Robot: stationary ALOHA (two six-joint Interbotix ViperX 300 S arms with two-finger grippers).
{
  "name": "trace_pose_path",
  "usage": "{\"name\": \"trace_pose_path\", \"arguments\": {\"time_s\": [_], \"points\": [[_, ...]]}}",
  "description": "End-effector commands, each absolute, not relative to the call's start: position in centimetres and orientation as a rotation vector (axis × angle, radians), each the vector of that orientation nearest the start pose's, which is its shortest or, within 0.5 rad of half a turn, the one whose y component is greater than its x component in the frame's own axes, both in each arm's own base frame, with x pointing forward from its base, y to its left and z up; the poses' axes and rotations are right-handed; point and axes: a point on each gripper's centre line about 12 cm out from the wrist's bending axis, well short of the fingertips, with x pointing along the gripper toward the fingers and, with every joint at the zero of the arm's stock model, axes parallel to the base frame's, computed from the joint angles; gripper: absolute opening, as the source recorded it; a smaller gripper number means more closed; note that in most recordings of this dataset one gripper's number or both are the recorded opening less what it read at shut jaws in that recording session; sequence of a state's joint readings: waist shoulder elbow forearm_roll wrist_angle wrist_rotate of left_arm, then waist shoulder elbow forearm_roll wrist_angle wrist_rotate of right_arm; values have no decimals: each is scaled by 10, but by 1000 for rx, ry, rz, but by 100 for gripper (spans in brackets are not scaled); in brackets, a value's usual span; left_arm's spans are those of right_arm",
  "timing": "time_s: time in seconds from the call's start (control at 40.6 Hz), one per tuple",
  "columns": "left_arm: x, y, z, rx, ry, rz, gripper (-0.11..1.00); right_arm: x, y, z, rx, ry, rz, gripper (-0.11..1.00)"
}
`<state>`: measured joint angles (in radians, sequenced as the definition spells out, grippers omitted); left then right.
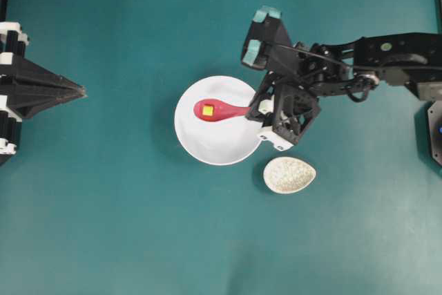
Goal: Scoop the yellow hexagonal prism block from the bowl with a spoon using the right arm.
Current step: 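Lift the spoon carrying the yellow block up out of the bowl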
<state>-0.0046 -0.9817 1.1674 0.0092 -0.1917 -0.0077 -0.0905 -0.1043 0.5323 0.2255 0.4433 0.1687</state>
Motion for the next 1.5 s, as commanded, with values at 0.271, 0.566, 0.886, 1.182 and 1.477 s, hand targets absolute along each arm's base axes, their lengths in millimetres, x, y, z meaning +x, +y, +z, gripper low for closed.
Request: {"name": "trace_pose_path", "arguments": {"time_s": [0.271, 0.566, 0.886, 1.182, 1.477], "points": [[199, -1, 301, 0, -38, -7, 0, 366, -17, 257, 430, 740, -127, 22], [199, -1, 301, -2, -37, -8, 0, 357, -17, 274, 460, 695, -129, 22], [199, -1, 301, 0, -38, -7, 0, 346, -14, 286, 466, 682, -120, 22], [199, -1, 301, -2, -38, -7, 0, 340, -13, 293, 465, 676, -113, 22], [199, -1, 301, -2, -38, -7, 0, 340, -11, 295, 461, 674, -108, 22]]}}
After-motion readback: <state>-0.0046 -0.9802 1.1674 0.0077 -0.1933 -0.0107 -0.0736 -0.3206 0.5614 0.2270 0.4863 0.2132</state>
